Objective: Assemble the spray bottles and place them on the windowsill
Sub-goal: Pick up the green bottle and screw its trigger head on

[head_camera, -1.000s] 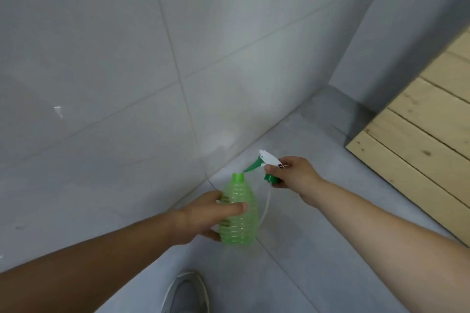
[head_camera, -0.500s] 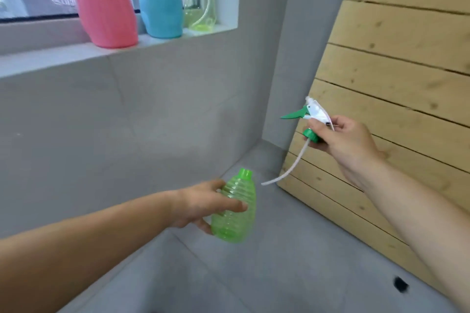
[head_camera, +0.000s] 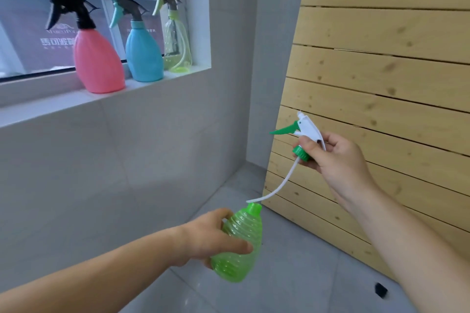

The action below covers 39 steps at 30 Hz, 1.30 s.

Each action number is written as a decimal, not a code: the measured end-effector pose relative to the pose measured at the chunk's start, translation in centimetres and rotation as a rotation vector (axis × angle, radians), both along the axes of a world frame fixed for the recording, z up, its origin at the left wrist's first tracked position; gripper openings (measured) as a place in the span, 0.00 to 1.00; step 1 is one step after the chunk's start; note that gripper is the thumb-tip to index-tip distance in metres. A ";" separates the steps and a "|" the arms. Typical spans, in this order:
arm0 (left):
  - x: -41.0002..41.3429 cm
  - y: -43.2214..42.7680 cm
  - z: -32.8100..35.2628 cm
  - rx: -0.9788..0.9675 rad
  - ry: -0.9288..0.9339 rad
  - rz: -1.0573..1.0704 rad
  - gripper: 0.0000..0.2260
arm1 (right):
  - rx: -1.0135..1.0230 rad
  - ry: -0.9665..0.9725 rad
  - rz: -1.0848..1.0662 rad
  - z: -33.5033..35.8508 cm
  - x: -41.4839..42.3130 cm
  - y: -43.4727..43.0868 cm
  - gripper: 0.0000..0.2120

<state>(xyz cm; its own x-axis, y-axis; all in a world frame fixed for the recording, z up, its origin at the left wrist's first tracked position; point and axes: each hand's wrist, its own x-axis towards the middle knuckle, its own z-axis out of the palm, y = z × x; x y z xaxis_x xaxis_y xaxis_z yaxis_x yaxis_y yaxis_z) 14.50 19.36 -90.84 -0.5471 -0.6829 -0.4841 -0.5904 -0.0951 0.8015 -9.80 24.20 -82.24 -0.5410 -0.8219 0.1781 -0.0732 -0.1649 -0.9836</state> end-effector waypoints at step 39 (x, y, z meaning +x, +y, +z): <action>0.1 -1.2 -0.3 -0.030 0.165 -0.008 0.29 | 0.334 0.057 0.549 -4.7 3.0 -2.6 0.11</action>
